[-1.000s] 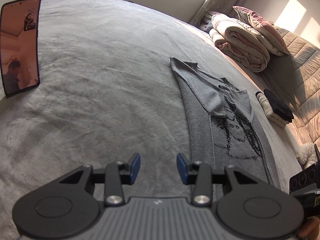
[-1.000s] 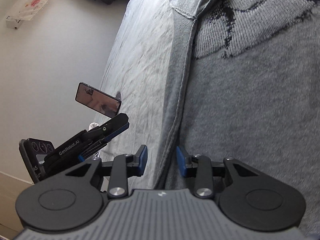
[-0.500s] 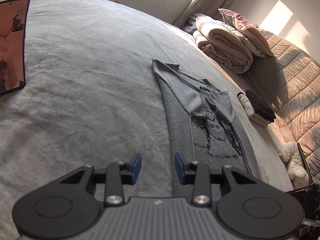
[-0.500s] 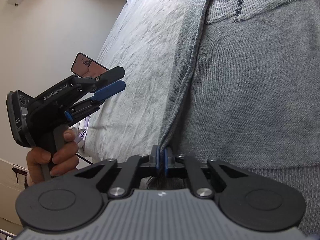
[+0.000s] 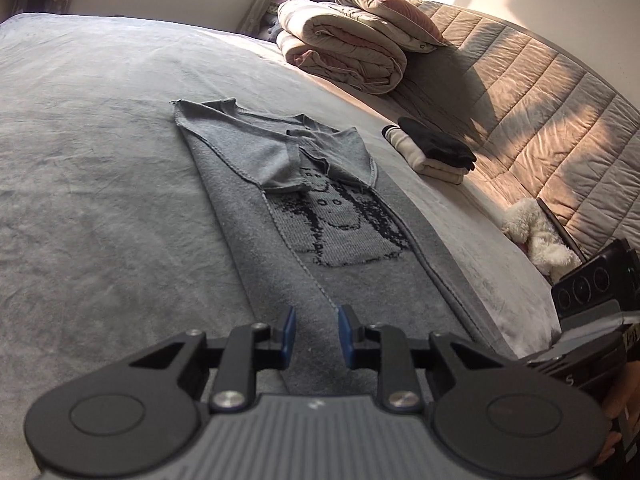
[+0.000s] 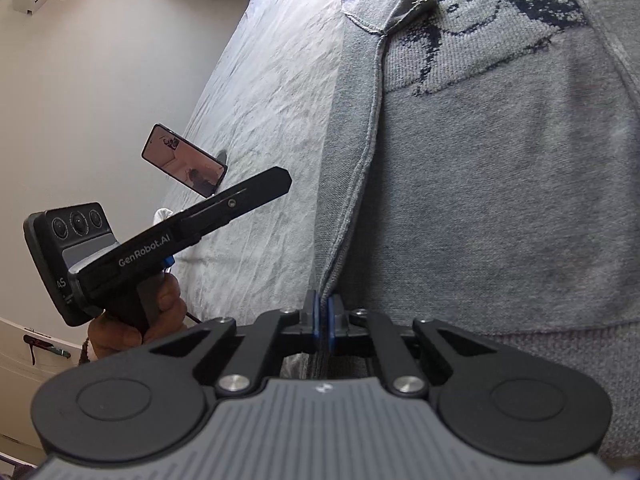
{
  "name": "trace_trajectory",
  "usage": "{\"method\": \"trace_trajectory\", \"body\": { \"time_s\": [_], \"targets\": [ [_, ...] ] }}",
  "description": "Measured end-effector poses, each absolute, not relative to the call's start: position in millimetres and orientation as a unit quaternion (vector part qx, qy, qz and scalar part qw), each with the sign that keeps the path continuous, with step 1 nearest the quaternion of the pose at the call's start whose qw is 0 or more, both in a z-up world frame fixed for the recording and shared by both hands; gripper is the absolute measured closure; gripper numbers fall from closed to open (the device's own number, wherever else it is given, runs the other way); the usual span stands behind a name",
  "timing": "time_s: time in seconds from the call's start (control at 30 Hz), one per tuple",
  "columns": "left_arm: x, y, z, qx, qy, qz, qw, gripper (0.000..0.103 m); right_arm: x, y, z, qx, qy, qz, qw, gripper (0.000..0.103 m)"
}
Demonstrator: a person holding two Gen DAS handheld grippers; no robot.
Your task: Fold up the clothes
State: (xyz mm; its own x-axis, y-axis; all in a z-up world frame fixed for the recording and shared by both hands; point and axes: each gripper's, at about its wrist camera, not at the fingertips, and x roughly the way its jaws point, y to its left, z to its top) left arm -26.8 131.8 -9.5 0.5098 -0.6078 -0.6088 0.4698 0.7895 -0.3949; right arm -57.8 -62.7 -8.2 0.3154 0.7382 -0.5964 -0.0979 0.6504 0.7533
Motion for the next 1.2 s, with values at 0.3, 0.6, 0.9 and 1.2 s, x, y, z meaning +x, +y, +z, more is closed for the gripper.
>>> {"method": "trace_trajectory", "body": {
  "time_s": [0.3, 0.6, 0.9, 1.2],
  "targets": [
    [-24.9, 113.3, -24.3, -0.062, 0.403, -0.325, 0.853, 0.080, -60.5, -99.8, -19.7, 0.338, 0.525, 0.257, 0.738, 0.087],
    [-15.8, 114.7, -28.8, -0.076, 0.406, -0.310, 0.856, 0.080, -74.2, -93.6, -21.9, 0.317, 0.549, 0.295, 0.715, 0.087],
    [-11.6, 117.1, -26.2, -0.090, 0.399, -0.307, 0.860, 0.080, -81.4, -95.4, -5.0, 0.254, 0.546, 0.311, 0.735, 0.094],
    [1.9, 117.9, -25.8, -0.101, 0.390, -0.287, 0.869, 0.080, -43.0, -111.5, -8.8, 0.284, 0.528, 0.290, 0.746, 0.074]
  ]
}}
